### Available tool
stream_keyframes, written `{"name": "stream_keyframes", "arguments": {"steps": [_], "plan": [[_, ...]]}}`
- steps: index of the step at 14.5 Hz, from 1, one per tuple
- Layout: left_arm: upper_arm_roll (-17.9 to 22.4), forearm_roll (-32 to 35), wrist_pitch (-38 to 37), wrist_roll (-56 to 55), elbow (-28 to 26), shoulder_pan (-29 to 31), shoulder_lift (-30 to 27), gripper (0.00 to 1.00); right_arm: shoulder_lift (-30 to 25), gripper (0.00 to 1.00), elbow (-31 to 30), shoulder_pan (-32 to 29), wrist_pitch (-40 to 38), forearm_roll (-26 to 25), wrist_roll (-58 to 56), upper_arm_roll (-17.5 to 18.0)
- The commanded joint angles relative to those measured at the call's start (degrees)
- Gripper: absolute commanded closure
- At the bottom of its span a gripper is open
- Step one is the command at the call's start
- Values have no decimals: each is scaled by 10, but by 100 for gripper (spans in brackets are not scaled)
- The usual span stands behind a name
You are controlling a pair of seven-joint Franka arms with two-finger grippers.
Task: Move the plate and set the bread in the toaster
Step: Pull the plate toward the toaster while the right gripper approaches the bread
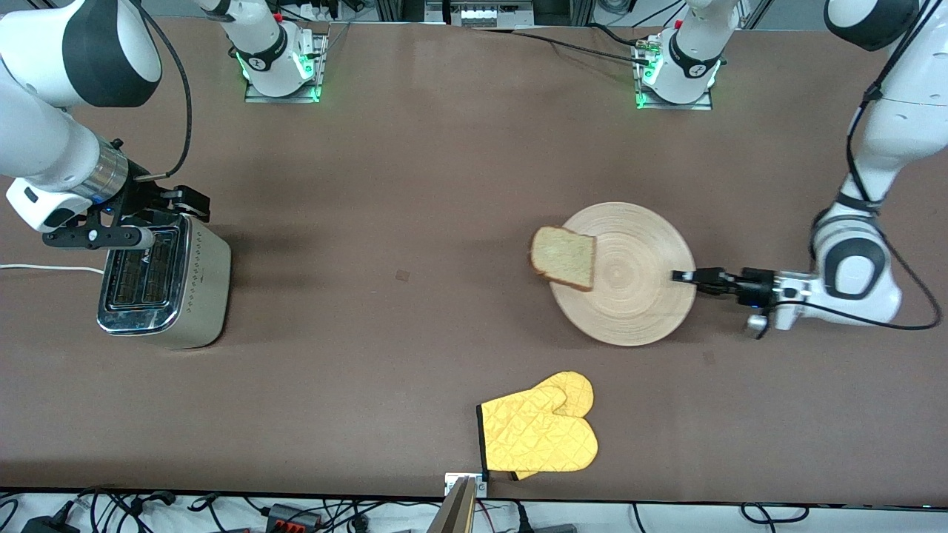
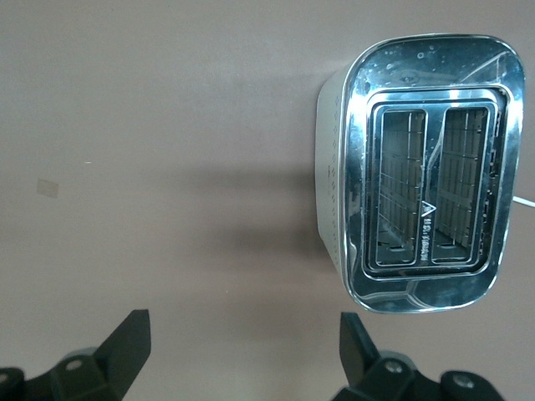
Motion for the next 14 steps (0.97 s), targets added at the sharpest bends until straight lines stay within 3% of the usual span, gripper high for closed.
{"name": "stream_keyframes", "arguments": {"steps": [1, 4, 7, 8, 12, 13, 14], "plan": [[-76, -45, 119, 3, -88, 7, -24, 99, 2, 0, 6, 3, 2, 1, 7, -1], [-98, -105, 194, 9, -104, -56, -12, 99, 2, 0, 6, 5, 2, 4, 8, 0], [-98, -143, 238, 25, -104, -99, 1, 99, 17, 0, 6, 4, 4, 51, 7, 1], [-98, -144, 249, 38, -104, -102, 8, 99, 24, 0, 8, 11, 8, 75, 6, 1], [-98, -144, 247, 77, -121, -92, 20, 99, 69, 0, 15, 36, 21, 85, 7, 5], [-97, -144, 247, 81, -125, -92, 20, 97, 80, 0, 17, 49, 32, 85, 7, 8], [-97, -144, 246, 79, -126, -92, 20, 87, 93, 0, 19, 66, 43, 86, 9, 8]]}}
